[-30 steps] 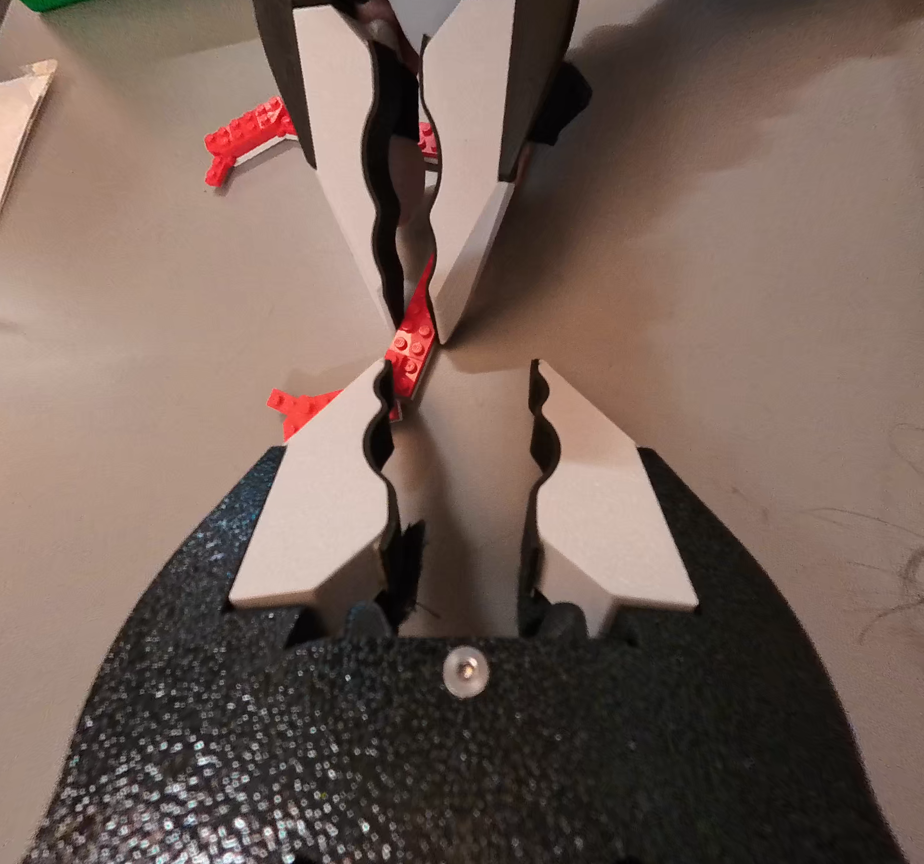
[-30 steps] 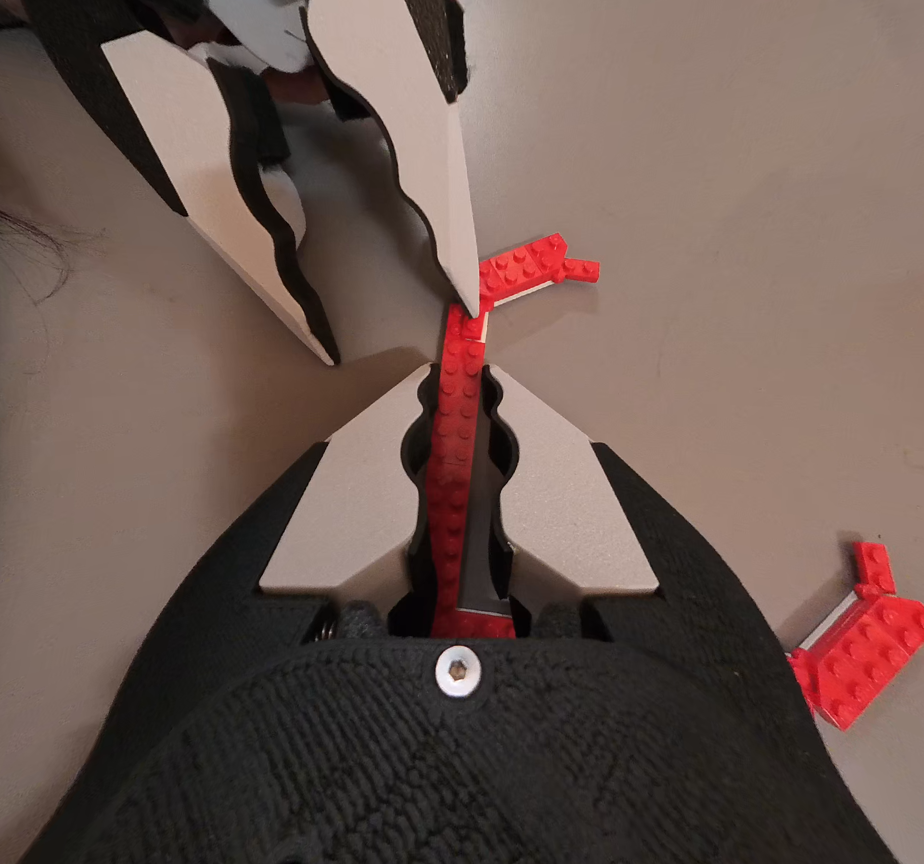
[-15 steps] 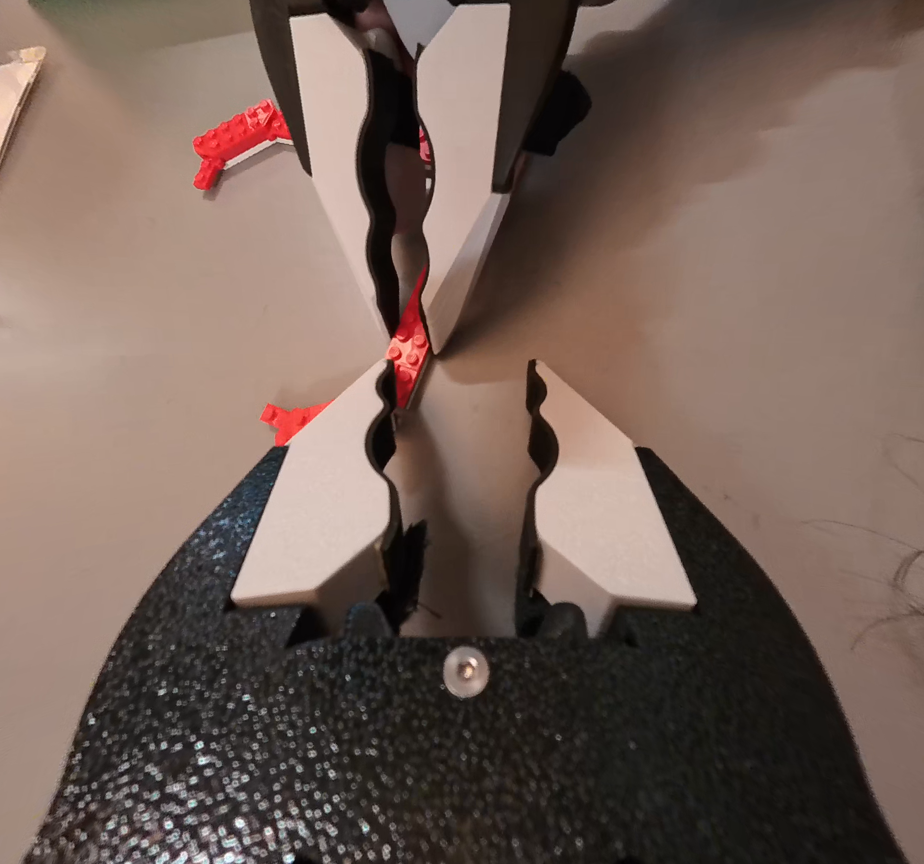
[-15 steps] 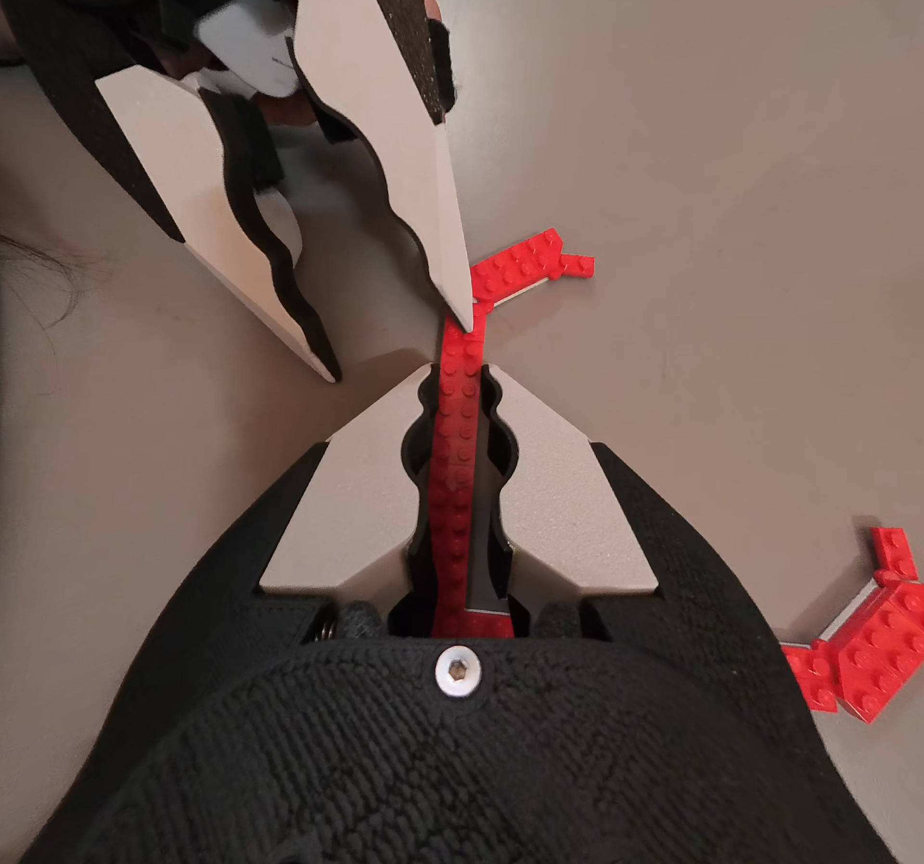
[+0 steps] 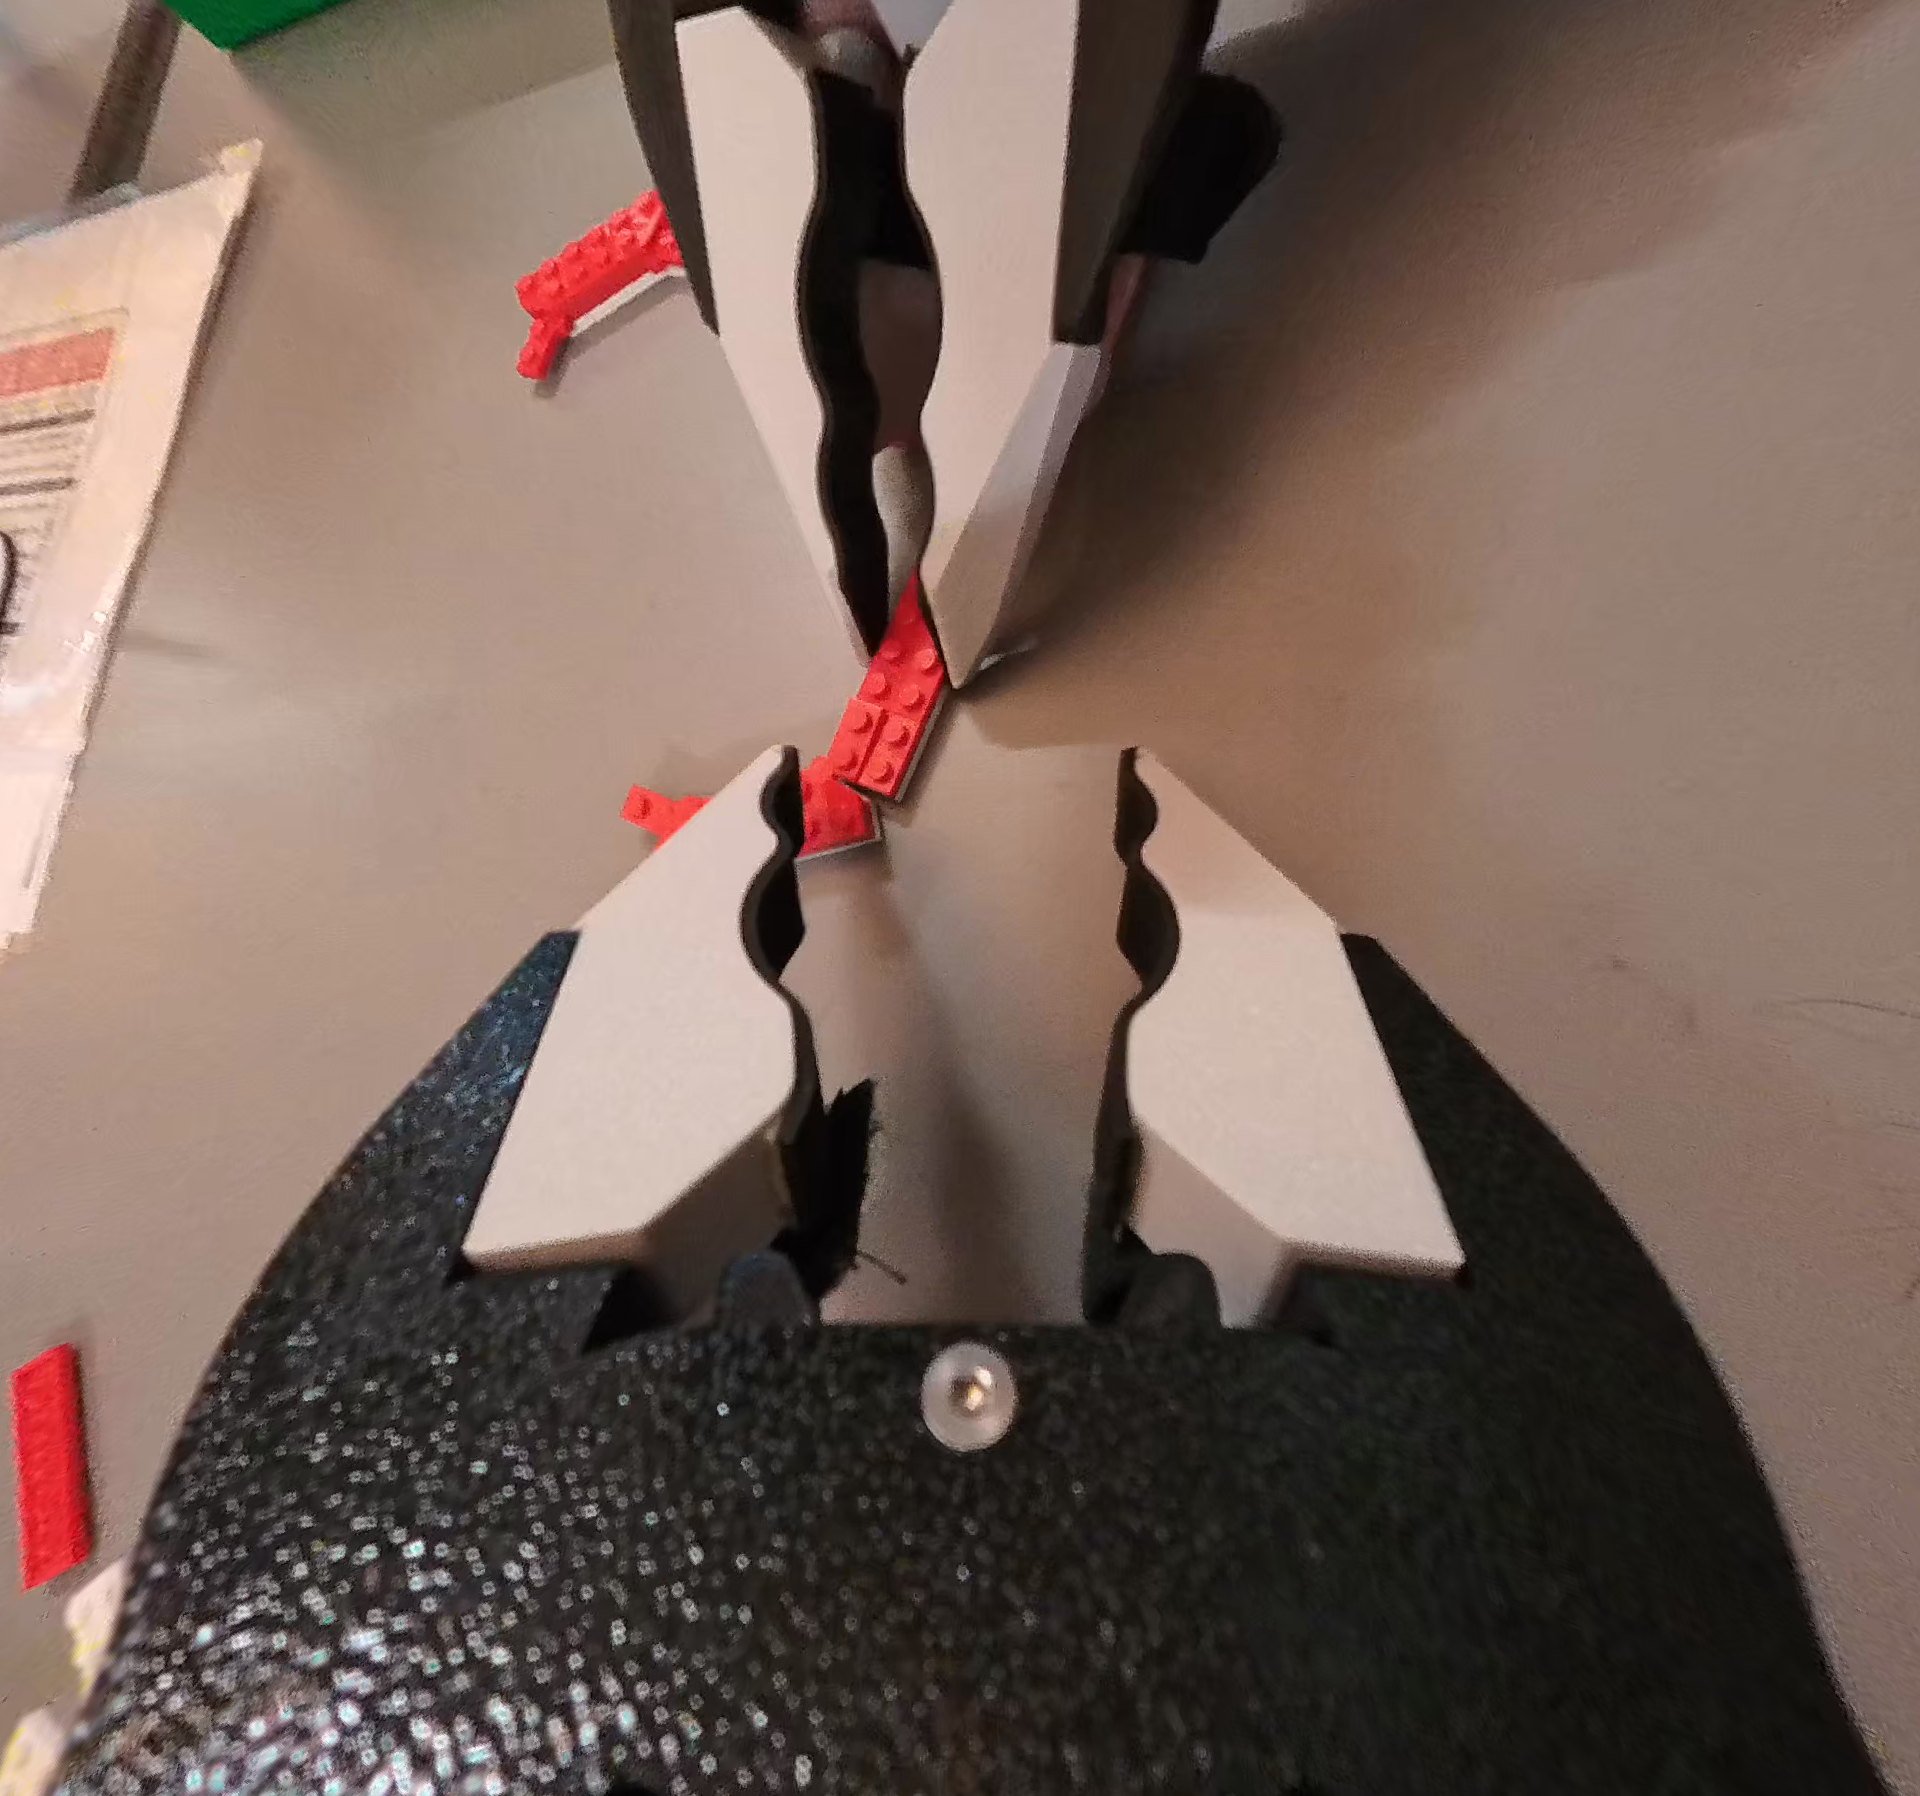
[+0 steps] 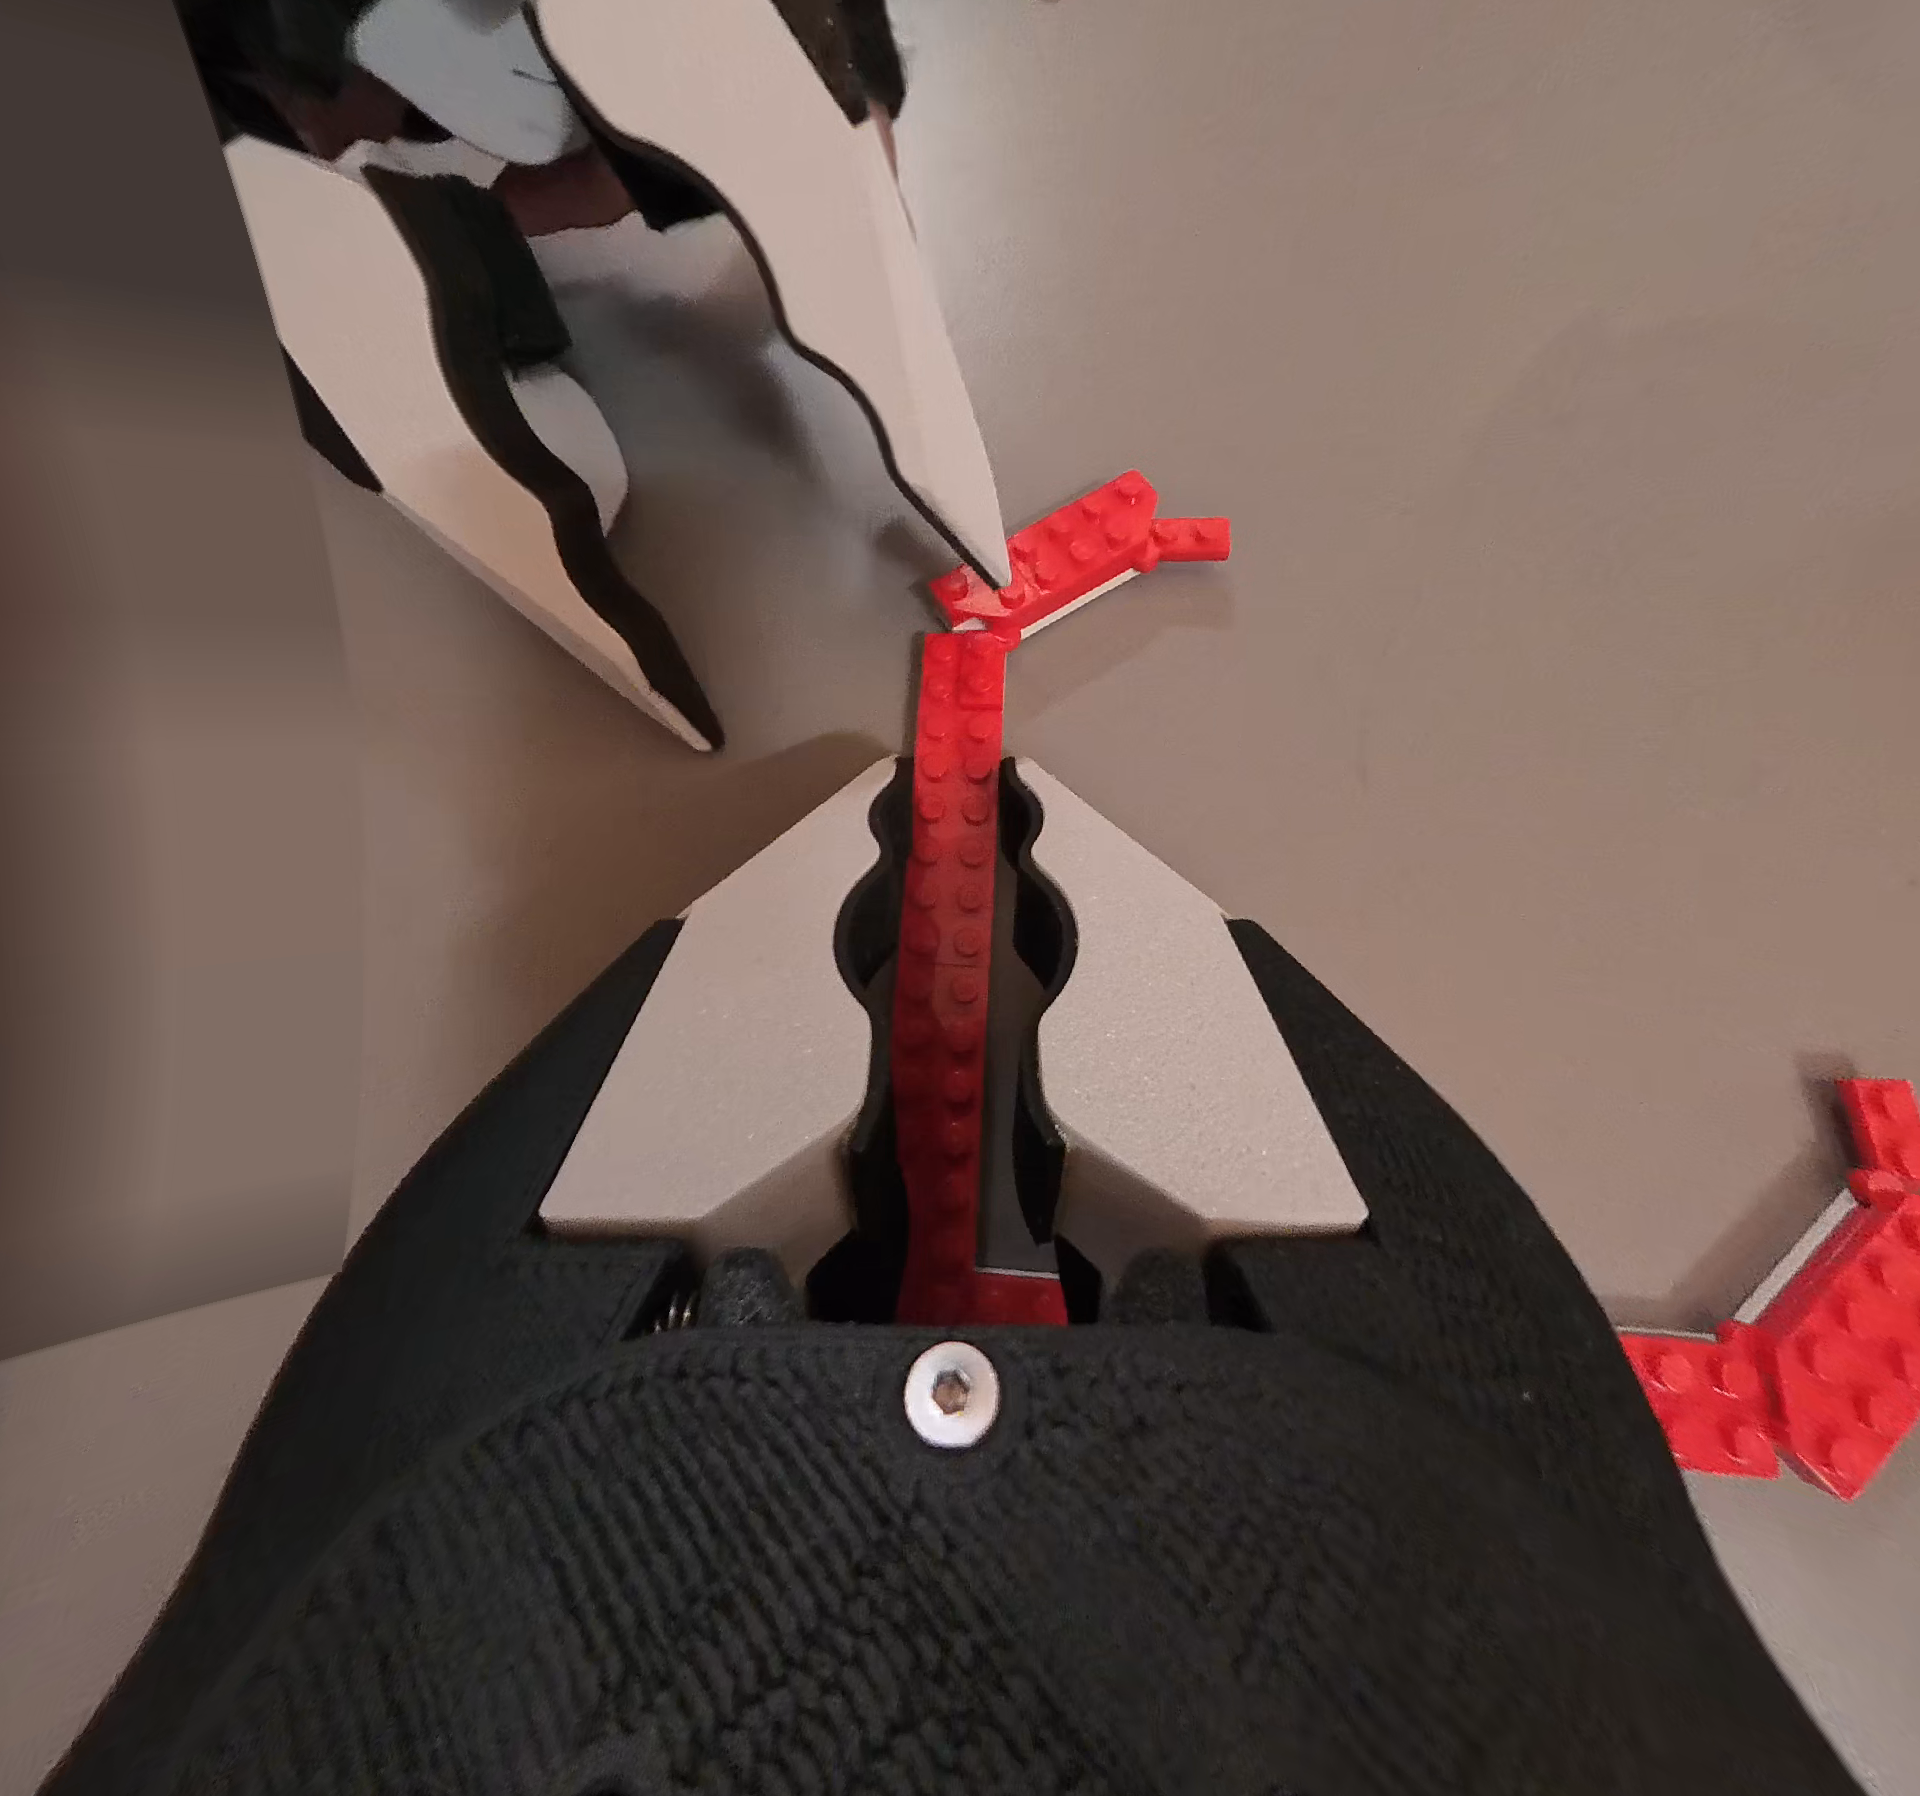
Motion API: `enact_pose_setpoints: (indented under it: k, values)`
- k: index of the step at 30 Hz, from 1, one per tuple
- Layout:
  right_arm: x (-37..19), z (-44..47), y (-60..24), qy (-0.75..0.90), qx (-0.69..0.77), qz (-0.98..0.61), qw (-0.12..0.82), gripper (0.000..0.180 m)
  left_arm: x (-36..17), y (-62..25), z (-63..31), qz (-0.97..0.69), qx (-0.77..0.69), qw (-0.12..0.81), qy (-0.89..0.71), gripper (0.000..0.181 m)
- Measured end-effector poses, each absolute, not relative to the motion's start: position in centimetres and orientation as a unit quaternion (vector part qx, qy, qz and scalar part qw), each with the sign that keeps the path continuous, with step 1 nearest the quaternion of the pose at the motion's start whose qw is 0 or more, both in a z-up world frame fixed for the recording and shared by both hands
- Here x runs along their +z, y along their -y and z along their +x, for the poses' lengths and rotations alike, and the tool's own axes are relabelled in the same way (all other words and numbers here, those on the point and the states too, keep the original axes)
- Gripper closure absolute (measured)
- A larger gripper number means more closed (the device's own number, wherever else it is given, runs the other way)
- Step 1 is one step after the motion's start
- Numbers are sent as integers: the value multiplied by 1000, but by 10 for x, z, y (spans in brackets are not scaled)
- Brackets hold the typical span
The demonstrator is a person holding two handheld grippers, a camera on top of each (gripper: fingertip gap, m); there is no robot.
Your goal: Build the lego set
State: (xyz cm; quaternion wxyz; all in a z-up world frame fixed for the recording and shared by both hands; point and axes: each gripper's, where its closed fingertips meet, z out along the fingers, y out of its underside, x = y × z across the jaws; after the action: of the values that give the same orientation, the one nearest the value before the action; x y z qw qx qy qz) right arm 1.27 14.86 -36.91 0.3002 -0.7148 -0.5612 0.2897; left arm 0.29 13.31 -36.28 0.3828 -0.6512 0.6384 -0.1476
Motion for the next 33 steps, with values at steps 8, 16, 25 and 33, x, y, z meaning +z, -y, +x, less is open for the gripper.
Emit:
enact_pose_setpoints:
  k: [8, 16, 25, 33]
  values:
    - [-369, 12, -151, 551, 293, -720, 303, 165, -359, -140, 4, -614, -72, 409, -671, 128]
    - [-368, 11, -153, 545, 298, -722, 307, 165, -356, -144, 4, -566, 8, 435, -700, 133]
    - [-364, 11, -154, 539, 306, -720, 312, 165, -358, -150, 0, -558, 55, 422, -713, 143]
    - [-366, 10, -154, 541, 305, -721, 309, 165, -363, -153, -1, -583, 60, 389, -710, 157]
